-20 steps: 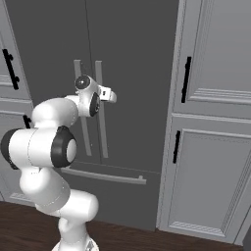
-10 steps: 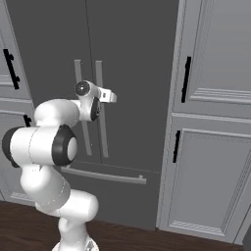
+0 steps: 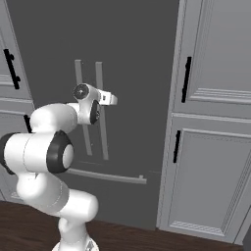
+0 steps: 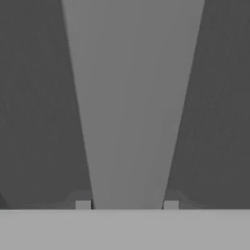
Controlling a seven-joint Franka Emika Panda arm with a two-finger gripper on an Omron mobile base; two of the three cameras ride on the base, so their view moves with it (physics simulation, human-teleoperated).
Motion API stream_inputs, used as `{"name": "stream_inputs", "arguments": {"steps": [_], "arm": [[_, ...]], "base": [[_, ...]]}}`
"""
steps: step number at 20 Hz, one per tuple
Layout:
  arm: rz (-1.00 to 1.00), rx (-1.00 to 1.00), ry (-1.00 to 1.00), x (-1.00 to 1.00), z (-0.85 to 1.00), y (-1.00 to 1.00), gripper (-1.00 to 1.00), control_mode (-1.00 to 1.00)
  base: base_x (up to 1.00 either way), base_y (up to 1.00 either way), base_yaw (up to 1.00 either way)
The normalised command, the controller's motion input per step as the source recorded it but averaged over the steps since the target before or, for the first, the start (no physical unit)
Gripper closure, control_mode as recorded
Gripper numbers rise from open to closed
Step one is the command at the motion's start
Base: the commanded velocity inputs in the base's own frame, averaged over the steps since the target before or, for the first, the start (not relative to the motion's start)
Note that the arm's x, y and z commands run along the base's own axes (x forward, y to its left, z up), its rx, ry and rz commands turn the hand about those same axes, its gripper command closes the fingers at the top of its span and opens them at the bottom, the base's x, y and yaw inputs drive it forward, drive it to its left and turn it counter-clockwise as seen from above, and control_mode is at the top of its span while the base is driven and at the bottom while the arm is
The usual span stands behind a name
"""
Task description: Take the strawberry from the fridge and place it on top of the pancake, located on the dining counter.
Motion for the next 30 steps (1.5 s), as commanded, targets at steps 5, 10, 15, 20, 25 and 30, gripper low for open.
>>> {"name": "stream_inputs", "arguments": {"steps": [5, 10, 15, 20, 25, 30], "arm": [[-0.09, 0.00, 0.04, -0.95, -0.01, -0.90, 1.00, -1.00], [-0.06, 0.00, 0.07, -0.96, 0.00, -0.99, 1.00, -1.00], [-0.01, 0.00, 0.14, -0.77, 0.00, -0.89, 1.00, -1.00], [0.00, -0.01, 0.08, -0.45, -0.15, -0.12, -1.00, -1.00], [0.05, -0.13, -0.06, -0.98, 0.00, 0.46, -1.00, -1.00], [0.01, -0.31, 0.05, -0.57, 0.29, 0.96, -1.00, -1.00]], "base": [[0.00, 0.00, 0.00], [0.00, 0.00, 0.00], [0.00, 0.00, 0.00], [0.00, 0.00, 0.00], [0.00, 0.00, 0.00], [0.00, 0.00, 0.00]]}}
